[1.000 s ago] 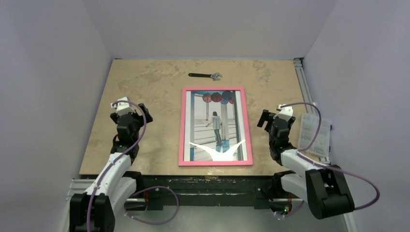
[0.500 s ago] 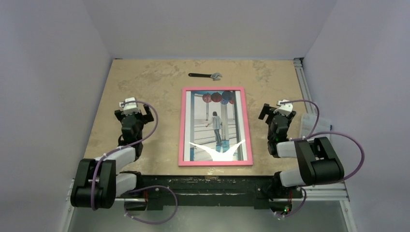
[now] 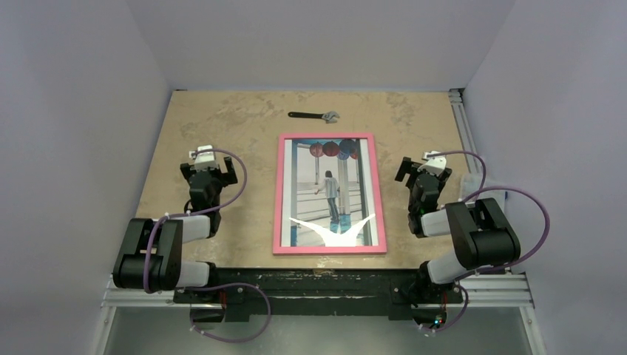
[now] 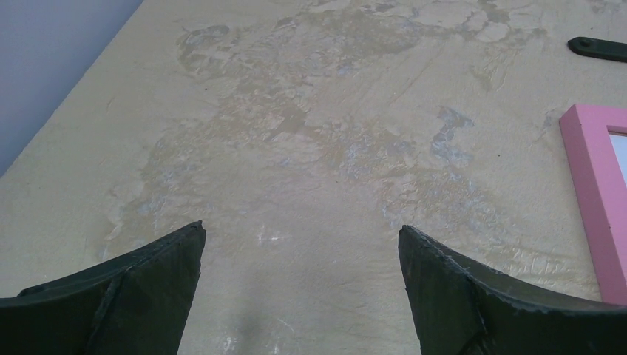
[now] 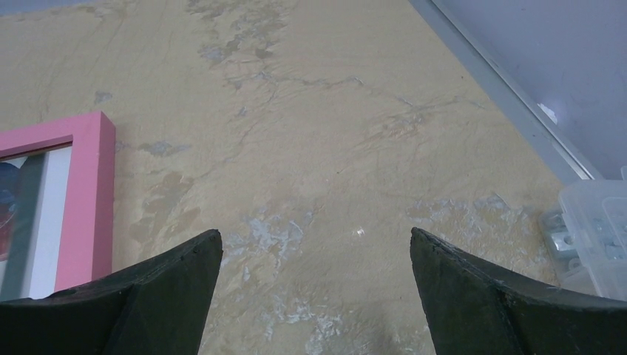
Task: Put the photo into the frame
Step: Reset both arms
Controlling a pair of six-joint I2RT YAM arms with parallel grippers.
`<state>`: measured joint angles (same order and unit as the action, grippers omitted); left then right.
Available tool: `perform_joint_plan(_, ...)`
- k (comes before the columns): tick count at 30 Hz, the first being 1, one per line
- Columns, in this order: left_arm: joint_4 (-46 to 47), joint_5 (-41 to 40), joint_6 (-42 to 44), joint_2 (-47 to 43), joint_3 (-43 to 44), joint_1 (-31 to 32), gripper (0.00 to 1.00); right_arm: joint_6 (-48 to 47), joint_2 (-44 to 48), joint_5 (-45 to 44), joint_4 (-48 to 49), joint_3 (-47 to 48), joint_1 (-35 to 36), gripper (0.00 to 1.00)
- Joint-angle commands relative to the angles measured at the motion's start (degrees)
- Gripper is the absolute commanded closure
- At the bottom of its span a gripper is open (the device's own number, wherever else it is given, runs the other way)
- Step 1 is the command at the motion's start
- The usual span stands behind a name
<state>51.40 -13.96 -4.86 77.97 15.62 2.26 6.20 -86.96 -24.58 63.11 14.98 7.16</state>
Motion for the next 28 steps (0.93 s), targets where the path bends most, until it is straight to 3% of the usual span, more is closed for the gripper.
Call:
perform_joint_plan(1, 2.7, -0.5, 0.5, -0.5, 1.5, -0.2, 0.00, -0.1, 0.8, -1.0, 2.3, 1.4, -0.1, 0.04)
perform_joint_plan(28, 1.9, 0.2, 1.3, -0.4, 2.0, 0.1, 0.00, -0.7, 0.3, -1.0, 3.8, 1.2, -0.2, 0.03)
